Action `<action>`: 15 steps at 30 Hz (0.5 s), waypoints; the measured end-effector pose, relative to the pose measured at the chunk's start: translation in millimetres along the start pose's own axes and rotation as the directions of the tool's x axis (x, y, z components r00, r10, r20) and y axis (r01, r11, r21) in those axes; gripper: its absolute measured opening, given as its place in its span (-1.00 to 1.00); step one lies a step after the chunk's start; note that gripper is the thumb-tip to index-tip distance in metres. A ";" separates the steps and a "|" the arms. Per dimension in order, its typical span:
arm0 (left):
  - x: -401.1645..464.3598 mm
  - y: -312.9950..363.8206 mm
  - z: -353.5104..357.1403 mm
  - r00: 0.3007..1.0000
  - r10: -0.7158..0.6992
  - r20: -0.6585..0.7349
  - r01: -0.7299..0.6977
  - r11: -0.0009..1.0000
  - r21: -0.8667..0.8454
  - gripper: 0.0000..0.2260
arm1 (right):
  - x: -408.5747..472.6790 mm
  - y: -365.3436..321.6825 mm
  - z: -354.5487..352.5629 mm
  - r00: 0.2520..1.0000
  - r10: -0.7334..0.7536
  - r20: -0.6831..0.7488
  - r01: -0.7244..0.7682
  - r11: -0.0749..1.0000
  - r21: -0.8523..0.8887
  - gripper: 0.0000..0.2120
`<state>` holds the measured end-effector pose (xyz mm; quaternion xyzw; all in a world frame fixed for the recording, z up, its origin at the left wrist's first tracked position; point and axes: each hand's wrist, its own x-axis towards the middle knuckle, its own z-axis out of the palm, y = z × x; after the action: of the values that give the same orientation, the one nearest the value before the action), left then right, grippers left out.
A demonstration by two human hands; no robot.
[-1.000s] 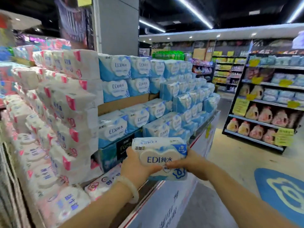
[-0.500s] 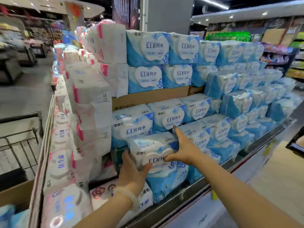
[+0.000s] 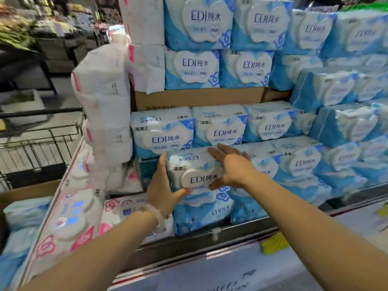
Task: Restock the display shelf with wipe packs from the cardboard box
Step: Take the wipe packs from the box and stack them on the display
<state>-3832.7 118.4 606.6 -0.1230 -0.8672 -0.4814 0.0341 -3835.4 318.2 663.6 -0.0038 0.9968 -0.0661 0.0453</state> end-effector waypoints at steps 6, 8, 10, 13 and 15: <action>0.1 13.6 13.0 0.998 -0.031 -0.048 0.028 0.999 -0.044 -0.27 | 6.8 12.7 -0.9 0.997 -0.074 0.006 0.073 0.997 0.017 0.07; 0.1 15.3 14.1 0.998 -0.024 -0.062 0.022 0.999 -0.030 -0.30 | 9.7 14.9 1.3 0.996 -0.094 -0.005 0.094 0.995 0.030 0.06; -1.2 18.0 12.6 0.998 -0.023 -0.051 0.020 0.998 -0.062 -0.32 | 11.4 14.6 4.3 0.994 -0.106 -0.027 0.107 0.993 0.042 0.03; -2.6 21.6 10.9 0.998 -0.046 -0.037 0.046 0.999 -0.016 -0.31 | 9.8 12.2 5.8 0.993 -0.105 -0.049 0.107 0.994 0.038 0.02; -1.0 22.2 9.2 0.997 -0.075 -0.005 0.075 0.997 -0.018 -0.25 | 7.0 10.4 4.5 0.995 -0.094 -0.037 0.095 0.995 0.029 0.03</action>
<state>-3825.8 137.2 619.8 -0.0893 -0.8669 -0.4902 0.0175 -3842.0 327.8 657.1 -0.0493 0.9950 -0.0833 0.0246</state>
